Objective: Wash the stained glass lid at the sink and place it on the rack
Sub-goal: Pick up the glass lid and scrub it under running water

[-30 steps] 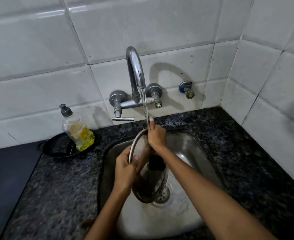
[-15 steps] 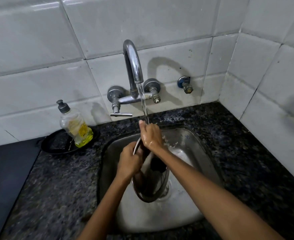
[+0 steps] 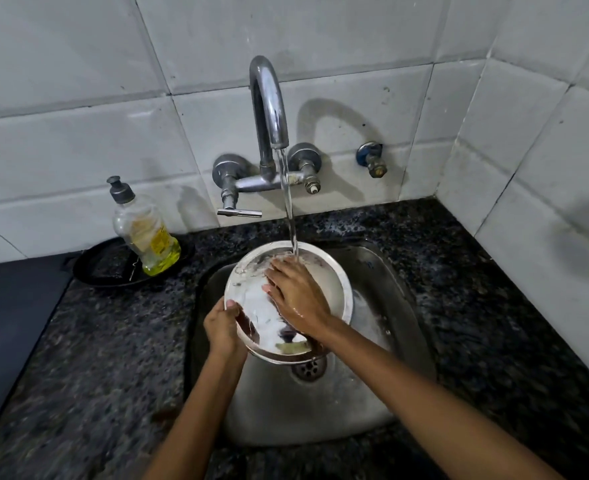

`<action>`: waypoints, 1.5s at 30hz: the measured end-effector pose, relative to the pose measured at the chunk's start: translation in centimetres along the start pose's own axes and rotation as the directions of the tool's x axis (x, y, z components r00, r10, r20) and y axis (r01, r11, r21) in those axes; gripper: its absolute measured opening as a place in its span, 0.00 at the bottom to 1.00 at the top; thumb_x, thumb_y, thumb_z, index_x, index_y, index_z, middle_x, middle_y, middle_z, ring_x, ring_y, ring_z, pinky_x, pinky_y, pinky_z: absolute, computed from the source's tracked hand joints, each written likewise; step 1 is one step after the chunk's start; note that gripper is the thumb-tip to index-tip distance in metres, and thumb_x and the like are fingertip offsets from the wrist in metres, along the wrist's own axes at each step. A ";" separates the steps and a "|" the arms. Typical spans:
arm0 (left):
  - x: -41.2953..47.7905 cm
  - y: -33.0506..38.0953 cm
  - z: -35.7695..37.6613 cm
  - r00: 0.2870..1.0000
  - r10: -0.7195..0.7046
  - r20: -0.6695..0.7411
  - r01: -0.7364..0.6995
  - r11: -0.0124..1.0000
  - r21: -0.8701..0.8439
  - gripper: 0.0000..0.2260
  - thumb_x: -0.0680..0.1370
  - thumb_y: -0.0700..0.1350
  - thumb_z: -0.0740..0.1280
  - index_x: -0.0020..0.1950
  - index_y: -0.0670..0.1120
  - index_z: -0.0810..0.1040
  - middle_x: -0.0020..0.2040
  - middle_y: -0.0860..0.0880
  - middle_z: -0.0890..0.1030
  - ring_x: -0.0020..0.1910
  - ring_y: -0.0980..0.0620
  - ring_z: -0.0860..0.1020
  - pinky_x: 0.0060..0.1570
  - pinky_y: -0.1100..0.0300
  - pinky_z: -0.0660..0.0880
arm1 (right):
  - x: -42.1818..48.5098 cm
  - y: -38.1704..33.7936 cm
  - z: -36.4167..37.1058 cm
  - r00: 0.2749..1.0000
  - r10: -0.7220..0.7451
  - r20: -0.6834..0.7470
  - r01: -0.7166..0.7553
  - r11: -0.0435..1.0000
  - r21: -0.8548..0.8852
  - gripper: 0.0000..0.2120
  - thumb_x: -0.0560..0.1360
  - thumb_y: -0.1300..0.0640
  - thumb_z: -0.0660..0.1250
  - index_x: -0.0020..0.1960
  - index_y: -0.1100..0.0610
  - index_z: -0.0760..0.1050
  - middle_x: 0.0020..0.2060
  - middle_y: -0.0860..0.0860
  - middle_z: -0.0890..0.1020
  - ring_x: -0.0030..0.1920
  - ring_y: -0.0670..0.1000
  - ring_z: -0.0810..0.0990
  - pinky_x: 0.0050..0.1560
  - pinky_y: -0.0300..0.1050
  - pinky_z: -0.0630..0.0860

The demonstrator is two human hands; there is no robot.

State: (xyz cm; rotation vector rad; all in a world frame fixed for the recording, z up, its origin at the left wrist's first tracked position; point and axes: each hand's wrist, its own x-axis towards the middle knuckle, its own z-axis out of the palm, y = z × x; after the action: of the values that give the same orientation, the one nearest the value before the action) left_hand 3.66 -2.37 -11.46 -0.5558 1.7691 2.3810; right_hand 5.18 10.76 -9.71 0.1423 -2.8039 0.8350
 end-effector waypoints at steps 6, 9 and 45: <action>1.3 -0.9 0.1 0.951 -0.253 -0.178 0.220 0.958 -0.183 0.10 0.78 0.37 0.58 0.39 0.43 0.75 0.34 0.44 0.73 0.32 0.46 0.72 0.24 0.62 0.74 | -2.2 2.0 -1.5 0.987 -0.032 0.154 0.063 0.978 -0.198 0.31 0.76 0.48 0.60 0.74 0.54 0.52 0.74 0.60 0.60 0.74 0.59 0.58 0.74 0.56 0.54; 1.9 -1.2 0.1 0.904 -0.372 -0.209 0.311 0.910 -0.275 0.11 0.77 0.34 0.59 0.35 0.42 0.71 0.38 0.42 0.74 0.33 0.48 0.71 0.31 0.56 0.78 | -3.9 2.5 -1.9 0.970 -0.095 0.222 0.170 0.921 -0.351 0.32 0.74 0.42 0.57 0.74 0.52 0.53 0.74 0.58 0.60 0.75 0.58 0.56 0.74 0.57 0.50; 0.7 6.0 4.8 0.830 -0.016 0.558 -0.475 0.505 0.721 0.05 0.73 0.39 0.66 0.41 0.47 0.79 0.37 0.44 0.81 0.36 0.59 0.79 0.45 0.60 0.76 | 0.6 5.7 -9.4 0.850 0.480 -0.216 -0.435 0.872 0.226 0.11 0.74 0.61 0.64 0.55 0.63 0.77 0.53 0.59 0.80 0.56 0.57 0.76 0.53 0.44 0.70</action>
State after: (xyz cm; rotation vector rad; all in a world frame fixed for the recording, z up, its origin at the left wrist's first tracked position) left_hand 0.10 0.29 -5.13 0.4541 2.4602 1.2110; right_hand 5.34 20.66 -4.94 -0.6006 -2.5326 1.0987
